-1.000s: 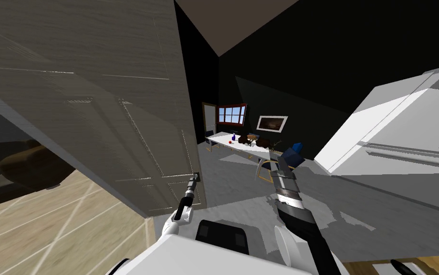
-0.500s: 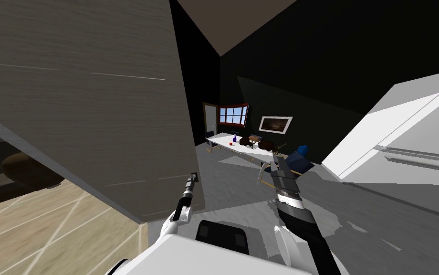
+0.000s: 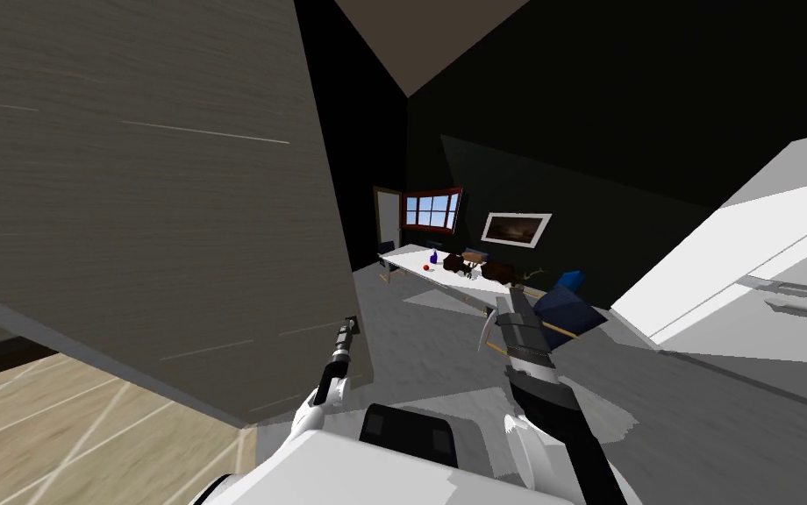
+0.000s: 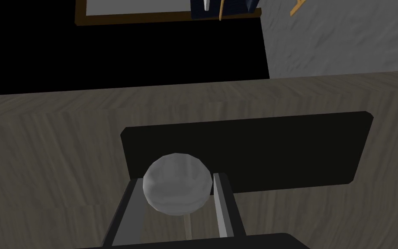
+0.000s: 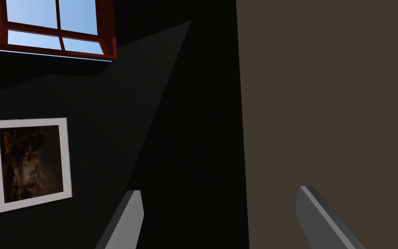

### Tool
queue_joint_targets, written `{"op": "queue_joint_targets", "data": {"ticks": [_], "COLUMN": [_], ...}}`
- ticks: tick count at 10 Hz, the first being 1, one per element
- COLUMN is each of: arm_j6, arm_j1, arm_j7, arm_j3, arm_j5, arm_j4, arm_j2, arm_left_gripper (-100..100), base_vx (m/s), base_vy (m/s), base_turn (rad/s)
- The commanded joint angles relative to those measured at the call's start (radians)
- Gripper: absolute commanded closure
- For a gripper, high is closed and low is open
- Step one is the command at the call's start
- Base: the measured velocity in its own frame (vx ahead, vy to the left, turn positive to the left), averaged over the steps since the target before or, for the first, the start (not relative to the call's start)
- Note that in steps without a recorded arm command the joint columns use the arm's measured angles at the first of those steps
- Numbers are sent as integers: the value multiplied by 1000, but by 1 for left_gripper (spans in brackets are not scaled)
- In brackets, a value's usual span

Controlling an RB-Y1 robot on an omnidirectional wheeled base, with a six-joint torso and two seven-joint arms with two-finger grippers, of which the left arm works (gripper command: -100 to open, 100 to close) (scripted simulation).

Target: Push the door open

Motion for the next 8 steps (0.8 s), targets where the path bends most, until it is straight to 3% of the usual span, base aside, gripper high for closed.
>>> {"op": "queue_joint_targets", "data": {"ticks": [1, 5, 6, 8], "arm_j6": [-1, -4, 2, -2], "arm_j1": [6, 7, 17, 19], "arm_j7": [-7, -20, -19, -29], "arm_j3": [17, 54, 48, 74], "arm_j5": [10, 31, 28, 44], "arm_j4": [-10, -7, -11, -12], "arm_j2": [2, 3, 0, 5], "arm_left_gripper": [100, 100, 100, 100], "base_vx": [188, 199, 90, 187], "base_vy": [-32, -29, -7, -9], "base_turn": [49, 52, 31, 48]}}
